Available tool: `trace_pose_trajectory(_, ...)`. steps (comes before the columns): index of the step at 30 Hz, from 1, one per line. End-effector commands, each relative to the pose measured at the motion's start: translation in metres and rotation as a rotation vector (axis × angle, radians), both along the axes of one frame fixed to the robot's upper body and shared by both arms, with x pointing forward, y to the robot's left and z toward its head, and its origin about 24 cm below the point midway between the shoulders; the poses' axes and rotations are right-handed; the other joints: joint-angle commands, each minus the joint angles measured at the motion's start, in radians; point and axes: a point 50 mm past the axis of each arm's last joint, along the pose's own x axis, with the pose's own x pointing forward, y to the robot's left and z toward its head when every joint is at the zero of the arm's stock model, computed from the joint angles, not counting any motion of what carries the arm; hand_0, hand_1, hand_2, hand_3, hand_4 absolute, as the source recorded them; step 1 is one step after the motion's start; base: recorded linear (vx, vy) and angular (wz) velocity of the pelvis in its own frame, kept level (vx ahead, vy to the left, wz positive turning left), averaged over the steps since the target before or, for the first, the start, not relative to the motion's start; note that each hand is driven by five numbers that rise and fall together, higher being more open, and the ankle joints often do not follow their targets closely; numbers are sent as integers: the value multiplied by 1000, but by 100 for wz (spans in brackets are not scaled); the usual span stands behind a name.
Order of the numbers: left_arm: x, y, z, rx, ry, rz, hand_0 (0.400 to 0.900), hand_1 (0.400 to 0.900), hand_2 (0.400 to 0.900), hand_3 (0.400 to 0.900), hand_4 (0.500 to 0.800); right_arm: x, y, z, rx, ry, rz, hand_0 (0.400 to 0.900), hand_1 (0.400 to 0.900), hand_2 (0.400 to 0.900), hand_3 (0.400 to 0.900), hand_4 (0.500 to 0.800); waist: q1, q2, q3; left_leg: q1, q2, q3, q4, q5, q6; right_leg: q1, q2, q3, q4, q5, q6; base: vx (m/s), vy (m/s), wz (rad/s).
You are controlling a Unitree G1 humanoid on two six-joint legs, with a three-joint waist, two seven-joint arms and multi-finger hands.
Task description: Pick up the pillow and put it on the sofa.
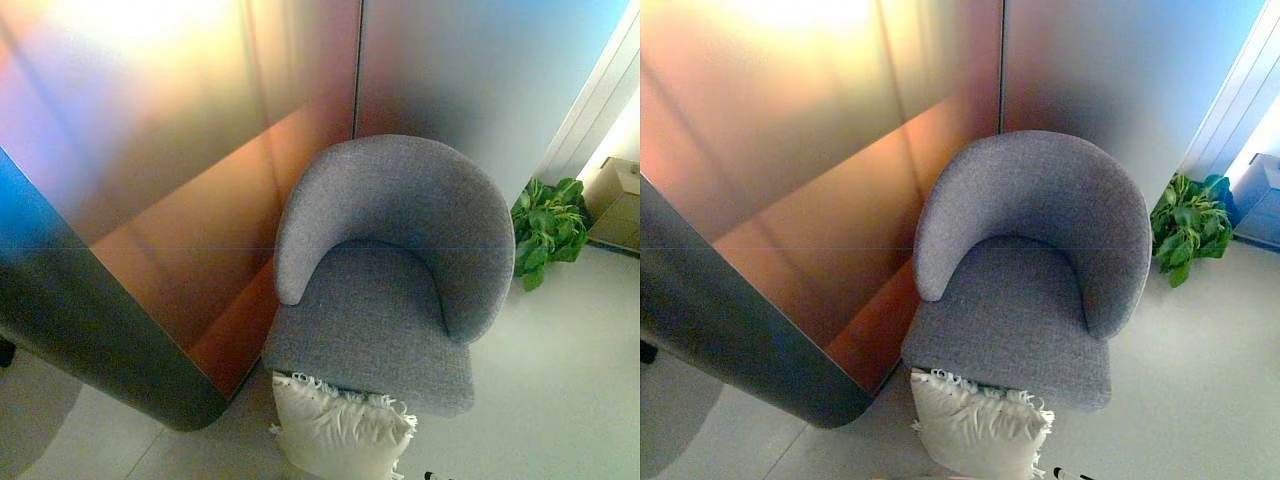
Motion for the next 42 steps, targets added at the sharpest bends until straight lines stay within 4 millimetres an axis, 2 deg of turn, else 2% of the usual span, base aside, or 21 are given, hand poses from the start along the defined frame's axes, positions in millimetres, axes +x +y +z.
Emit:
trace_pose_trajectory(1,26,2,5,9,-85,-14,900,900,900,900,800,28,-15,9,-54,-72,16,900,900,900,900,800,-3,-17,42,57,-38,-19,22,-121,4,-5,9,-51,28,-19,42,0,0,0)
trace_pose_trajectory(15,26,4,6,-22,-81,0,900,900,900,900,800,27,-24,12,-83,-72,9,900,900,900,900,800,-9,-7,55,48,-39,-15,23,-120,3,-19,8,-47,31,-16,43,0,0,0)
trace_pose_trajectory(22,31,11,9,-15,-93,-17,900,900,900,900,800,33,-37,18,-130,-88,19,900,900,900,900,800,-12,6,82,25,-43,-12,26,-117,3,-48,0,-44,44,-17,46,-8,-16,0)
trace_pose_trajectory(27,56,14,17,-29,-208,-22,900,900,900,900,800,67,-55,34,-191,-196,1,900,900,900,900,800,-15,36,159,-53,-50,-18,35,-99,2,-139,-15,-35,84,-20,45,-169,-15,5)
trace_pose_trajectory(32,79,16,28,-53,-346,-71,900,900,900,900,800,91,-73,52,-239,-306,-46,900,900,900,900,800,-12,59,226,-127,-56,-24,67,-89,-1,-213,-26,-35,139,-34,39,-115,-20,11)
trace_pose_trajectory(35,99,14,37,-82,-432,-75,900,900,900,900,800,109,-92,71,-282,-388,-77,900,900,900,900,800,-4,84,278,-190,-62,-31,101,-80,-8,-264,-32,-43,176,-43,32,-138,23,14)
trace_pose_trajectory(39,110,11,44,-112,-490,-113,900,900,900,900,800,132,-114,98,-337,-506,-105,900,900,900,900,800,6,121,333,-236,-82,-50,93,-62,-12,-316,-36,-52,185,-40,28,-107,62,10)
trace_pose_trajectory(42,117,10,49,-131,-537,-113,900,900,900,900,800,148,-123,117,-355,-587,-109,900,900,900,900,800,16,136,358,-272,-93,-61,91,-52,-12,-357,-36,-54,195,-38,25,-100,39,8)
